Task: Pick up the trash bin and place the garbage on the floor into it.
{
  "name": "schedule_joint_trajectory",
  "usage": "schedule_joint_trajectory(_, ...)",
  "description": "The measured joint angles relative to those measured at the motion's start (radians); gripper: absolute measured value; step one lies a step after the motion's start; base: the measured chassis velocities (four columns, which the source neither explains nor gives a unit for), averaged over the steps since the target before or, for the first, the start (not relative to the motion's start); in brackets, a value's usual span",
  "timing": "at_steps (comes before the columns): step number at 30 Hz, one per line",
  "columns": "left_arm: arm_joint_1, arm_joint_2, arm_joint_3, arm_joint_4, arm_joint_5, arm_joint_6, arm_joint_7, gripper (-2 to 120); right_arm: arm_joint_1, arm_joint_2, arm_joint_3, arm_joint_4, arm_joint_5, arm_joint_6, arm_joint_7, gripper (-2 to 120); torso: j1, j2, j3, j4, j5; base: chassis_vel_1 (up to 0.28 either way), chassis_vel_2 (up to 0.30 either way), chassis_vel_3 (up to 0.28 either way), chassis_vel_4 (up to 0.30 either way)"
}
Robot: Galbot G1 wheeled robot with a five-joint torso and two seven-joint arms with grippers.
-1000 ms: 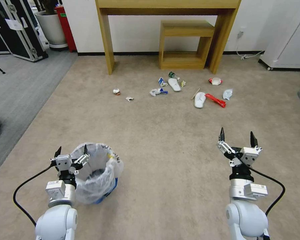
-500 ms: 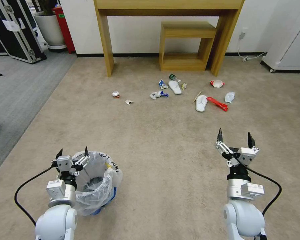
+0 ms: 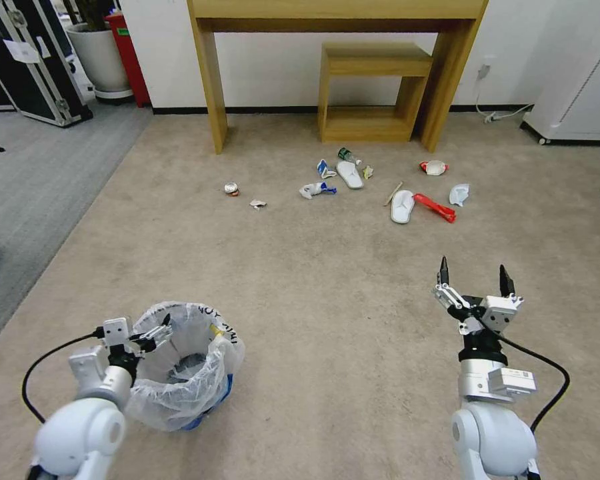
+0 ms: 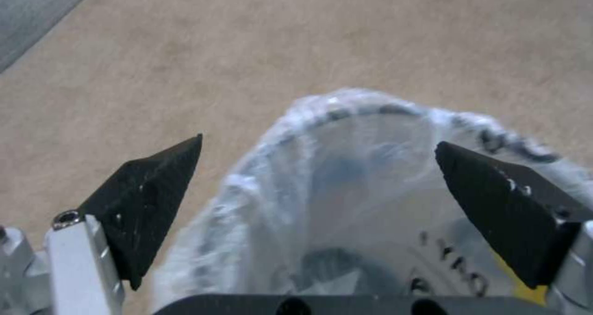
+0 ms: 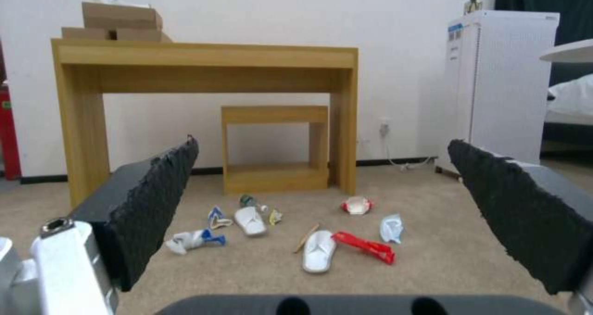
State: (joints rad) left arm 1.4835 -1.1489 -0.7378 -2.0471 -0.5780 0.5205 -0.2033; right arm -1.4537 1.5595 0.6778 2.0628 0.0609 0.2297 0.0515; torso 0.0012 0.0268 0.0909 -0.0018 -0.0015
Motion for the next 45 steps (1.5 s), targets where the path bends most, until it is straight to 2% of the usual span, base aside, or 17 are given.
schedule_joint_trajectory(1, 0.002, 0.018, -0.001, 0.004, -0.020, 0.007, -0.009, 100, 0.000, 0.000, 0.000, 0.000, 0.000, 0.000, 0.000, 100, 0.000, 0.000, 0.000, 0.0000, 0.0000, 0.000, 0.000, 0.000, 0.000)
schedule_joint_trajectory(4, 0.006, 0.074, 0.008, 0.027, -0.170, 0.083, -0.097, 100, -0.002, 0.004, 0.003, 0.000, -0.003, 0.003, 0.002, 100, 0.000, 0.000, 0.000, 0.0001, -0.0001, 0.000, 0.000, 0.000, 0.000)
schedule_joint_trajectory(8, -0.002, 0.101, 0.025, 0.058, -0.227, 0.112, -0.126, 100, -0.001, 0.008, 0.004, 0.000, -0.005, 0.003, 0.004, 100, 0.000, 0.000, 0.000, 0.0000, -0.0001, 0.000, 0.000, 0.000, 0.000)
schedule_joint_trajectory(16, -0.019, 0.141, 0.050, 0.121, -0.257, 0.122, -0.135, 100, 0.000, 0.015, 0.005, -0.007, -0.011, 0.006, 0.005, 100, 0.000, 0.000, 0.000, 0.0000, 0.0000, 0.000, 0.000, 0.000, 0.000)
schedule_joint_trajectory(34, -0.030, 0.205, 0.095, 0.164, -0.288, 0.127, -0.136, 97, 0.013, 0.045, -0.003, -0.029, -0.031, 0.010, 0.004, 100, 0.000, 0.000, 0.000, 0.0001, 0.0008, 0.000, 0.000, 0.000, 0.000)
schedule_joint_trajectory(37, -0.037, 0.205, 0.105, 0.171, -0.285, 0.125, -0.136, 86, 0.014, 0.046, -0.002, -0.032, -0.032, 0.012, 0.003, 100, 0.000, 0.000, 0.000, 0.0002, 0.0012, 0.000, 0.000, 0.000, 0.000)
schedule_joint_trajectory(38, -0.037, 0.205, 0.105, 0.171, -0.285, 0.125, -0.136, 86, 0.014, 0.046, -0.002, -0.032, -0.032, 0.012, 0.003, 100, 0.000, 0.000, 0.000, 0.0002, 0.0012, 0.000, 0.000, 0.000, 0.000)
schedule_joint_trajectory(40, -0.038, 0.207, 0.108, 0.174, -0.283, 0.123, -0.134, 75, 0.015, 0.045, -0.001, -0.033, -0.032, 0.012, 0.003, 100, 0.000, 0.000, 0.000, 0.0003, 0.0011, 0.000, 0.000, 0.000, 0.000)
schedule_joint_trajectory(42, -0.038, 0.207, 0.109, 0.174, -0.283, 0.121, -0.133, 73, 0.016, 0.045, -0.001, -0.034, -0.032, 0.013, 0.003, 100, 0.000, 0.000, 0.000, 0.0003, 0.0010, 0.000, 0.000, 0.000, 0.000)
schedule_joint_trajectory(45, -0.036, 0.205, 0.109, 0.173, -0.282, 0.115, -0.130, 57, 0.017, 0.043, 0.000, -0.034, -0.032, 0.013, 0.004, 100, 0.000, 0.000, 0.000, 0.0001, 0.0007, 0.000, 0.000, 0.000, 0.000)
